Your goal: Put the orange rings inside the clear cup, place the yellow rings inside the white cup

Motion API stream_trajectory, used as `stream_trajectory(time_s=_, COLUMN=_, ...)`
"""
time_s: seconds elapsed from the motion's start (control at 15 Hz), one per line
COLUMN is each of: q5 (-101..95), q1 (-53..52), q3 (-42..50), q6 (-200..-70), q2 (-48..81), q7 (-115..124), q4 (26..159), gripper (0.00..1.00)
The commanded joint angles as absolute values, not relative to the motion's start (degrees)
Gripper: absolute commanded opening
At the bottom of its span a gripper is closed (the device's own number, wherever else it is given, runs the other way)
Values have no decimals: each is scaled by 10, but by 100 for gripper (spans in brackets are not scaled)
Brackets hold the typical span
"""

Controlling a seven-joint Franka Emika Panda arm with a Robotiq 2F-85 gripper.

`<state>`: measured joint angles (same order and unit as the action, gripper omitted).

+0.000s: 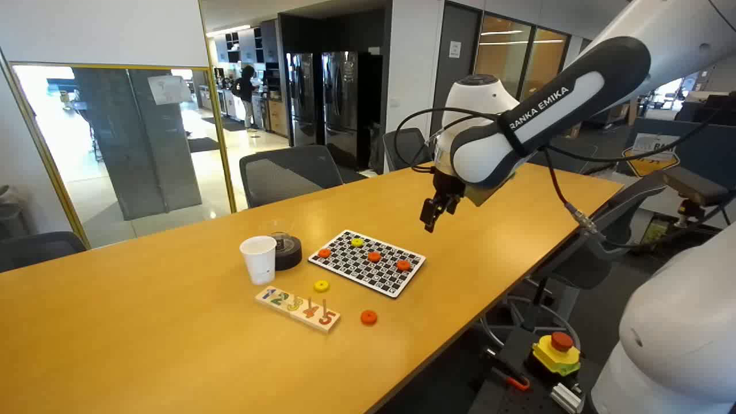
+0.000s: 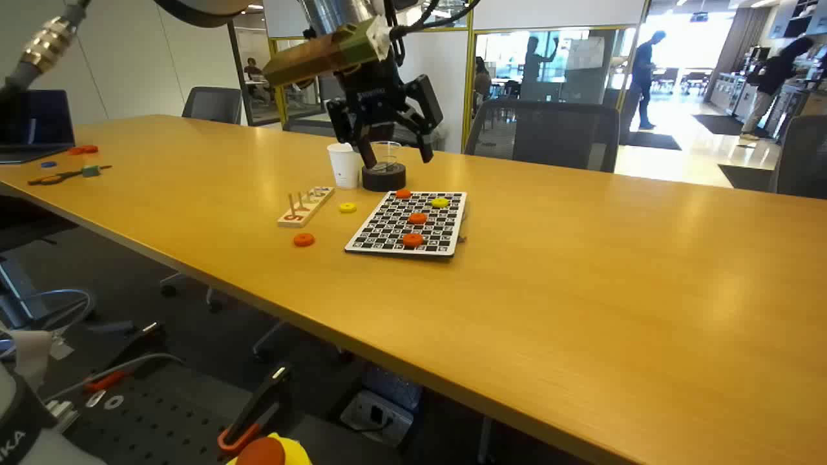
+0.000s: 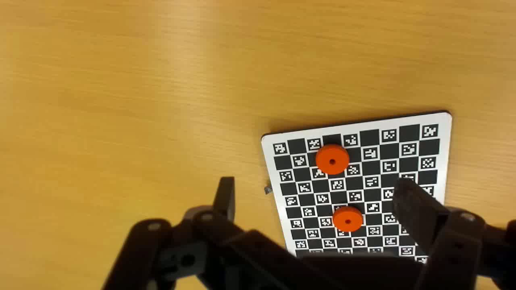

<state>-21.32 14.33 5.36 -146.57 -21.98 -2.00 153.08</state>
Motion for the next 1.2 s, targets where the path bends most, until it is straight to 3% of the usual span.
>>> stream_trajectory(time_s=0.0, q5=-213, q1=142, q3=55, q6=-1464, q2=-220, q7=-20, q4=1528, gripper=100)
stream_trajectory(time_s=0.27, q5=-213, q1=142, q3=55, q6=-1464, q2=-221, q7=-20, q4=1526, gripper=100)
stream_trajectory(time_s=1.13, q5=-61, q1=101, q3=72, q6=-1532, q2=29, q7=-78, q4=1411, gripper=100)
